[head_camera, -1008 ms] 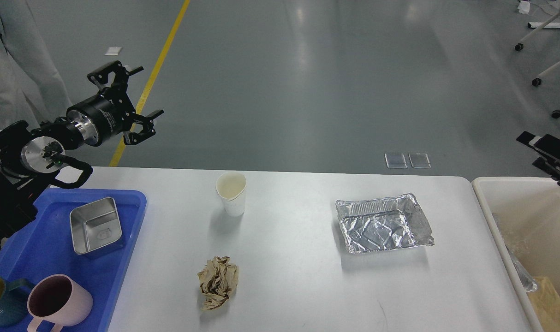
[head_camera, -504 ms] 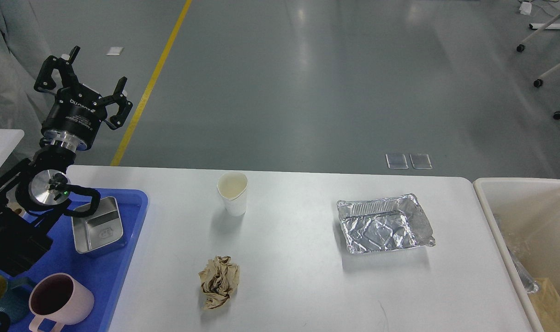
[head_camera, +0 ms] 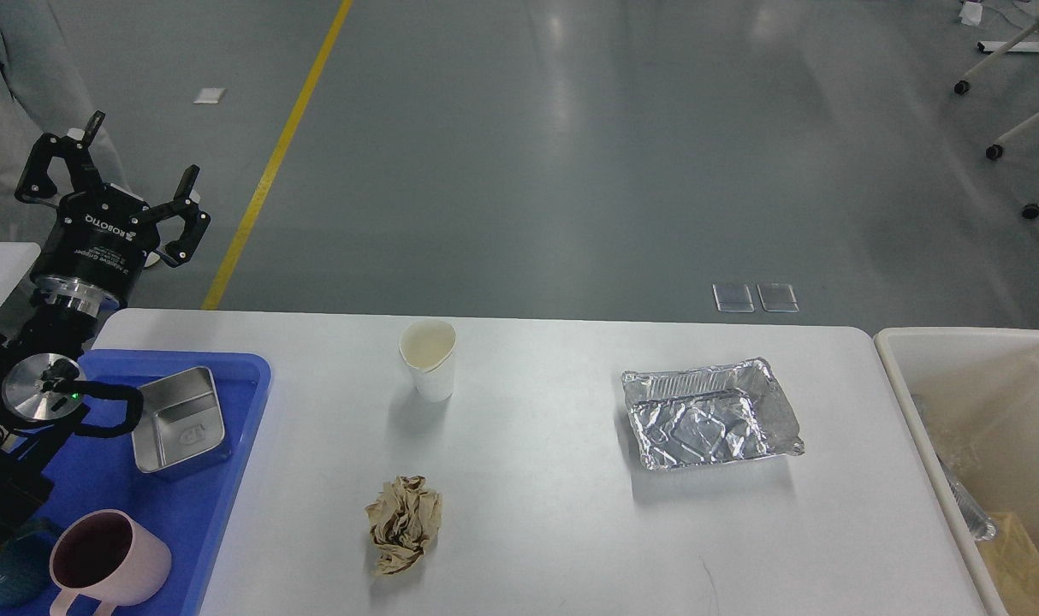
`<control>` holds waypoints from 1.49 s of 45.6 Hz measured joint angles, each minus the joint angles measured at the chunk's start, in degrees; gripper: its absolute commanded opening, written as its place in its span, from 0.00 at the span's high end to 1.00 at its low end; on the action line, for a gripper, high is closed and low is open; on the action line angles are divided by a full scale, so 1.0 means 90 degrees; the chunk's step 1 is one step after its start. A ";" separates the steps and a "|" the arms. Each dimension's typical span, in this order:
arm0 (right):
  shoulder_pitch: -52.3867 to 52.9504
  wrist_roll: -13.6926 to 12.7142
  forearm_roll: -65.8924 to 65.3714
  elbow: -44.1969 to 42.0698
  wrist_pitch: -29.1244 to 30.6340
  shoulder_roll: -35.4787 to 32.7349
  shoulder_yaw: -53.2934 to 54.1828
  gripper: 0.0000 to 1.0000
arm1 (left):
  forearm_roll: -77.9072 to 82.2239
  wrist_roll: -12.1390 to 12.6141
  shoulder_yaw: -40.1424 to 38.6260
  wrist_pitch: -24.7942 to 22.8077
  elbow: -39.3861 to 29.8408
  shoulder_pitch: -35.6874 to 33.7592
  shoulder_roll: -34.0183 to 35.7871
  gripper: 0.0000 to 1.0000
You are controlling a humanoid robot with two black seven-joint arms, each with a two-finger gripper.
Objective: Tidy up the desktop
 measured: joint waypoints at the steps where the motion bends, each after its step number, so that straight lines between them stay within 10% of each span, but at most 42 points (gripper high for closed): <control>1: -0.0001 0.0005 0.0000 0.0034 0.0000 -0.0073 0.0001 0.00 | -0.0002 -0.0002 -0.0010 0.0000 0.0016 0.0004 0.0003 0.03; 18: -0.0016 0.0151 -0.0002 0.0181 0.0035 -0.0875 0.0041 0.00 | -0.0015 -0.0019 -0.0080 0.0038 0.0195 0.0011 0.0006 0.03; 41: -0.0557 0.0188 -0.1024 0.0116 0.0092 0.0242 0.0014 0.00 | -0.0005 -0.0004 -0.0081 -0.0007 0.0210 0.0011 0.0009 0.03; 55: -0.0541 0.1151 -0.1061 0.0303 0.1282 0.0004 0.0312 0.00 | -0.0005 0.0037 -0.0064 -0.0042 0.0208 0.0011 0.0030 0.03; 68: -0.0547 0.0590 -0.0910 -0.0216 0.1362 0.0856 0.0389 0.00 | -0.0004 0.0070 -0.0026 -0.0134 0.0208 0.0011 0.0054 0.03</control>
